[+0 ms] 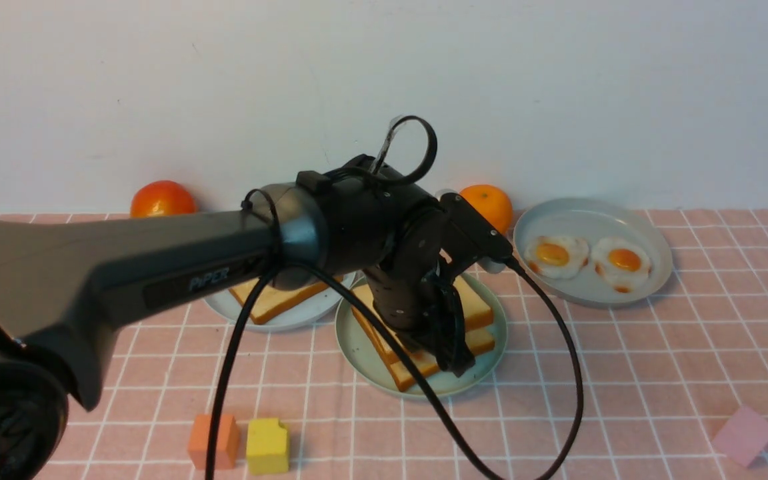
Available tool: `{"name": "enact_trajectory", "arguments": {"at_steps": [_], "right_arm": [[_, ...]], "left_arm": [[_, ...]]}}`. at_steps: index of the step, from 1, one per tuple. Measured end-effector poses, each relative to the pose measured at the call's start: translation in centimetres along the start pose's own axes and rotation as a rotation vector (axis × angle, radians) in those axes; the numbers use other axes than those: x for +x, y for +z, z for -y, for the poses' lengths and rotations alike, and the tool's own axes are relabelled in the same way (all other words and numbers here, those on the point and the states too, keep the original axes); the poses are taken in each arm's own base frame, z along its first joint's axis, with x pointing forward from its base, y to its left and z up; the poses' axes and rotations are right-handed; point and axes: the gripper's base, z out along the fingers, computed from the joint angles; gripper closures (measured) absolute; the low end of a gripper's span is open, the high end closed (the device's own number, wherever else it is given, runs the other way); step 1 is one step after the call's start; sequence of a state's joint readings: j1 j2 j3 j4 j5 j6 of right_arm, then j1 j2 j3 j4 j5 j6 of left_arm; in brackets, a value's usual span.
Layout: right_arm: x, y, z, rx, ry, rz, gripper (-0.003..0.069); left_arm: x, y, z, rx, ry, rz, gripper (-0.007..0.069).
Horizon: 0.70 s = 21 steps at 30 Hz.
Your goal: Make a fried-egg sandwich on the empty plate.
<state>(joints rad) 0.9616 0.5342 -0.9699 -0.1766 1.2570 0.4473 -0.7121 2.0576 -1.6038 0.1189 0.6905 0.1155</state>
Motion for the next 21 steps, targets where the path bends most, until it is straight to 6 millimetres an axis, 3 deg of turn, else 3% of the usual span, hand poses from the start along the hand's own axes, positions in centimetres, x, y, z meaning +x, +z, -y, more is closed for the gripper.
{"name": "enact_trajectory", "arguments": {"at_steps": [6, 11, 14, 15, 17, 18, 20, 21], "right_arm": [[0.0, 0.0, -0.1, -0.011, 0.004, -0.005, 0.0596], [0.1, 0.0, -0.1, -0.012, 0.004, -0.006, 0.0594], [0.1, 0.0, -0.1, -0.012, 0.004, -0.006, 0.0594], [0.1, 0.0, -0.1, -0.012, 0.004, -0.006, 0.0594], [0.1, 0.0, -0.1, -0.012, 0.004, -0.006, 0.0594], [0.1, 0.0, -0.1, -0.013, 0.005, -0.004, 0.0594], [0.2, -0.2, 0.0, -0.016, 0.006, 0.001, 0.0594], [0.2, -0.3, 0.0, -0.019, 0.007, 0.007, 0.0594]], "left_arm": [[0.0, 0.0, 0.1, 0.007, -0.013, 0.0, 0.0288], [0.0, -0.8, 0.2, 0.026, -0.083, -0.006, 0.0271], [-0.9, -6.5, -0.1, 0.061, -0.194, 0.059, 0.0356], [-1.0, -7.0, -0.1, 0.063, -0.198, 0.07, 0.0364], [-1.1, -10.6, -0.1, 0.089, -0.233, 0.122, 0.0441], [-0.9, -15.3, -0.2, 0.11, -0.248, 0.208, 0.0518], [0.3, -20.1, 0.0, 0.134, -0.261, 0.306, 0.0611], [1.3, -22.8, 0.1, 0.146, -0.268, 0.367, 0.0613]]}}
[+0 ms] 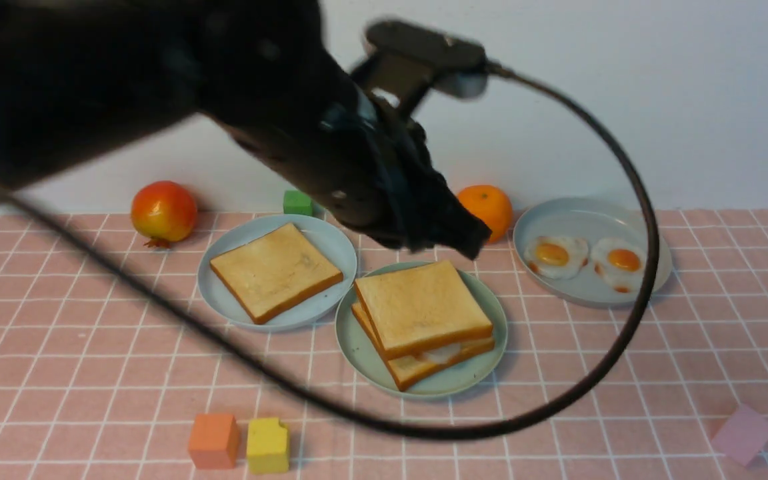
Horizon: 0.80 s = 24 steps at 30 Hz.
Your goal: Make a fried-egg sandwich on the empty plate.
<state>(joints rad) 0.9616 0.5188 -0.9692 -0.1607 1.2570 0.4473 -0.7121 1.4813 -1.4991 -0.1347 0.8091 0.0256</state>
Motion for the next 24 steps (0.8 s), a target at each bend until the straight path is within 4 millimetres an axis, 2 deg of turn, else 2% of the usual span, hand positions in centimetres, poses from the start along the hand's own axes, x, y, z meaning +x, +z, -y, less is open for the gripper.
{"name": "enact_trajectory", "arguments": {"at_steps": [1, 2, 3, 4, 5, 7, 11, 12, 13, 14, 16, 21, 24], "right_arm": [[0.1, -0.2, 0.1, -0.003, 0.001, 0.007, 0.0592], [0.1, -0.2, 0.1, -0.004, 0.002, 0.01, 0.0592], [0.3, -0.5, 0.2, -0.009, 0.004, 0.021, 0.059], [0.3, -0.6, 0.2, -0.01, 0.004, 0.024, 0.0589], [0.4, -0.8, 0.3, -0.014, 0.005, 0.033, 0.0587], [0.5, -0.9, 0.4, -0.016, 0.006, 0.039, 0.0587], [0.5, -1.0, 0.4, -0.015, 0.006, 0.04, 0.0599], [0.5, -1.0, 0.4, -0.015, 0.006, 0.04, 0.0607], [0.5, -1.0, 0.4, -0.015, 0.006, 0.04, 0.0635], [0.5, -1.0, 0.4, -0.015, 0.006, 0.04, 0.0638], [0.4, -1.0, 0.3, -0.022, 0.006, 0.054, 0.0664], [0.4, -1.0, 0.1, -0.043, 0.012, 0.056, 0.0665], [0.4, -1.0, 0.1, -0.048, 0.014, 0.054, 0.0665]], "left_arm": [[0.8, -2.2, 0.3, 0.019, -0.011, 0.042, 0.0612], [0.9, -2.7, 0.4, 0.027, -0.014, 0.052, 0.0613], [2.3, -5.5, 0.8, 0.058, -0.027, 0.112, 0.0613], [3.1, -6.5, 0.9, 0.07, -0.028, 0.135, 0.0613], [5.9, -8.8, 1.2, 0.101, -0.035, 0.199, 0.0613], [9.3, -10.7, 1.3, 0.128, -0.037, 0.29, 0.0613], [15.2, -10.9, 0.7, 0.129, -0.079, 0.407, 0.0613], [15.7, -11.3, 0.7, 0.131, -0.091, 0.442, 0.0613], [17.7, -11.2, 0.3, 0.13, -0.131, 0.485, 0.0613], [18.2, -11.3, 0.3, 0.13, -0.141, 0.501, 0.0613], [20.6, -12.0, -0.2, 0.116, -0.173, 0.611, 0.0613], [24.5, -13.5, -0.7, 0.097, -0.143, 0.786, 0.0613], [25.5, -13.8, -0.8, 0.102, -0.137, 0.819, 0.0613]]}}
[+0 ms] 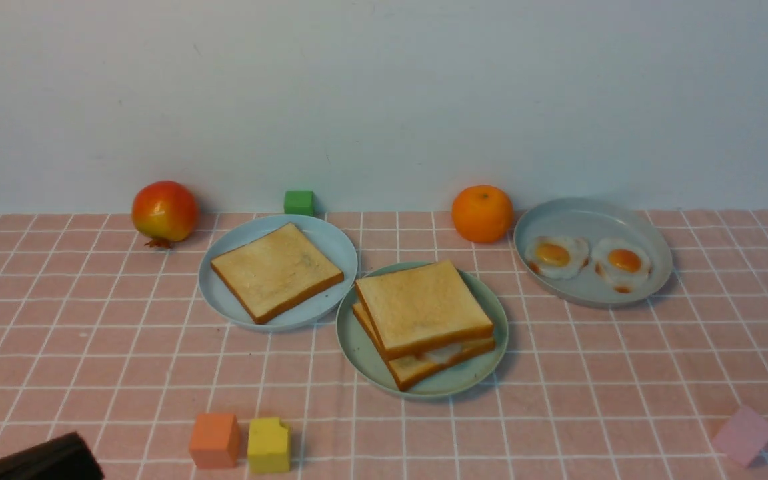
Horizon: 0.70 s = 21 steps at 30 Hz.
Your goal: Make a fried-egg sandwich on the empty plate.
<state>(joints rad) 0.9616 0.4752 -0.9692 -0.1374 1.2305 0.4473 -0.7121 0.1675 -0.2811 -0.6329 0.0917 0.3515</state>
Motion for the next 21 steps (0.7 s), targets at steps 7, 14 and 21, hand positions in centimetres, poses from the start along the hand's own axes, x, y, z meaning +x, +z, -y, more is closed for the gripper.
{"name": "enact_trajectory", "arguments": {"at_steps": [7, 14, 21], "right_arm": [[0.0, 0.0, 0.0, -0.003, 0.001, -0.002, 0.0664], [0.1, 0.1, 0.1, 0.033, 0.039, 0.003, 0.066], [0.7, 0.3, 1.4, 0.281, 0.247, 0.073, 0.0658]], "left_arm": [[1.3, -0.6, 0.0, 0.023, 0.0, -0.041, 0.0613], [1.8, -0.6, 0.2, 0.046, 0.001, -0.104, 0.0613], [2.2, -0.7, 0.3, 0.06, 0.002, -0.144, 0.0613]]}}
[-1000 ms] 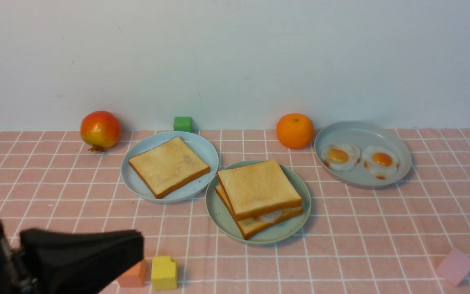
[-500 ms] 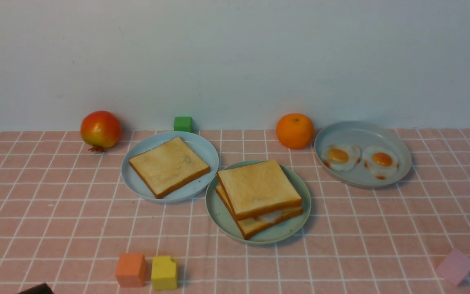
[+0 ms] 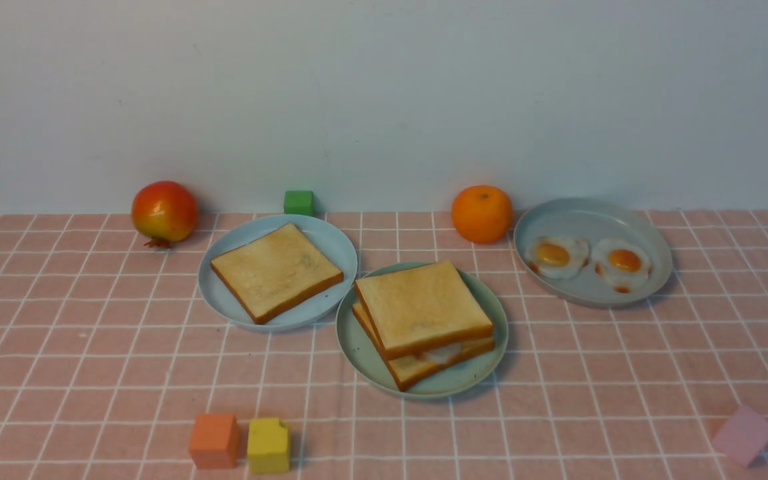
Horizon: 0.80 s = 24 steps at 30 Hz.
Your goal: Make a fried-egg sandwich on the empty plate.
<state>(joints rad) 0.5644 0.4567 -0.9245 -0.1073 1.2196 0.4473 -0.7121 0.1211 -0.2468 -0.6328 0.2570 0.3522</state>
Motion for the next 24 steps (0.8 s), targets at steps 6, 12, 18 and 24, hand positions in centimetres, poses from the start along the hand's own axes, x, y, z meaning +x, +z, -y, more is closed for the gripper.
{"name": "enact_trajectory", "arguments": {"at_steps": [6, 12, 18, 24], "right_arm": [[1.3, 0.8, 1.1, 0.134, 0.016, 0.224, 0.0658], [7.4, 7.4, 3.4, 0.214, -0.075, 0.361, 0.0658], [13.9, 13.2, 6.2, 0.288, -0.097, 0.388, 0.0658], [14.4, 13.5, 6.4, 0.294, -0.108, 0.381, 0.0658]], "left_arm": [[0.1, 0.0, 0.0, 0.004, 0.0, -0.01, 0.0613], [0.1, 0.0, 0.0, 0.004, 0.0, -0.01, 0.0613], [0.2, 0.0, 0.1, 0.008, 0.0, -0.023, 0.0613], [0.3, 0.0, 0.1, 0.011, 0.0, -0.031, 0.0613]]}}
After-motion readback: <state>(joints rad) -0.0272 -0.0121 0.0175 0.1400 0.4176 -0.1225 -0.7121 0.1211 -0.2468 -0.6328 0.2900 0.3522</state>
